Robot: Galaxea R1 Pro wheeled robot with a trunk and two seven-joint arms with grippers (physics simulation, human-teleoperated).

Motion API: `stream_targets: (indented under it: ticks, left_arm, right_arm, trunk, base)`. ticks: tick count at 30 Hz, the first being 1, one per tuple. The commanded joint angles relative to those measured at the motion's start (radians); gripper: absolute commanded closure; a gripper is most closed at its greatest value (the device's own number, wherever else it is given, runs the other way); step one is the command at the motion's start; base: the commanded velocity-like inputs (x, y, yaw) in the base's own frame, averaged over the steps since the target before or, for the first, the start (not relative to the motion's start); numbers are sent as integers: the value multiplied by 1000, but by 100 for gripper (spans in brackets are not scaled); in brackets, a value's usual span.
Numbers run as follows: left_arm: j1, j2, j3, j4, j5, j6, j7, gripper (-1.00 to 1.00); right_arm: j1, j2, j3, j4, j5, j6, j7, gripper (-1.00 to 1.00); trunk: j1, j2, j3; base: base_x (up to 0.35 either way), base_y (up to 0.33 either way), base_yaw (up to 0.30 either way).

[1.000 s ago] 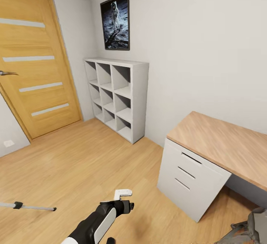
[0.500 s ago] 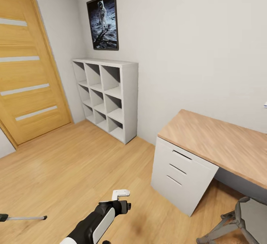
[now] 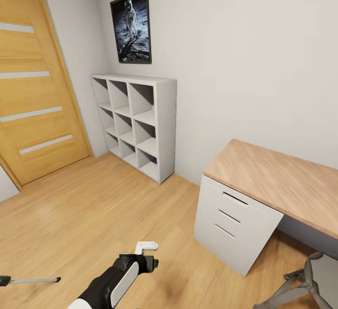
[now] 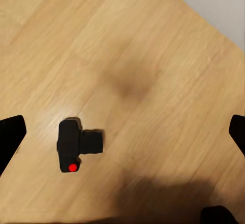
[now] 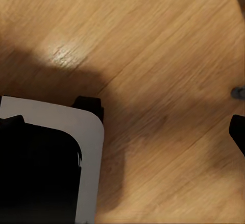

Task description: Attach the digital camera to the camera tripod in the bedroom.

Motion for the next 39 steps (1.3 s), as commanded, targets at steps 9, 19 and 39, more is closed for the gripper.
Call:
stream_targets:
  ticks: [9, 19, 39]
  left_arm:
    - [-5, -10, 15, -17, 36, 14, -12, -100]
    - [15, -23, 15, -46, 95, 14, -32, -100]
    - [24, -17, 15, -63, 99, 25, -29, -100]
  right_arm:
    - [-23, 13, 4, 20, 10, -9, -10, -100]
    - [-31, 13, 4, 27, 10, -9, -10, -100]
    - [-42, 24, 3, 17, 12, -5, -9, -100]
  trunk:
    - [0, -1, -1]
    - [0, -1, -1]
    - [0, -1, -1]
  base:
    - [2, 3, 0]
    - [0, 0, 0]
    - [0, 0, 0]
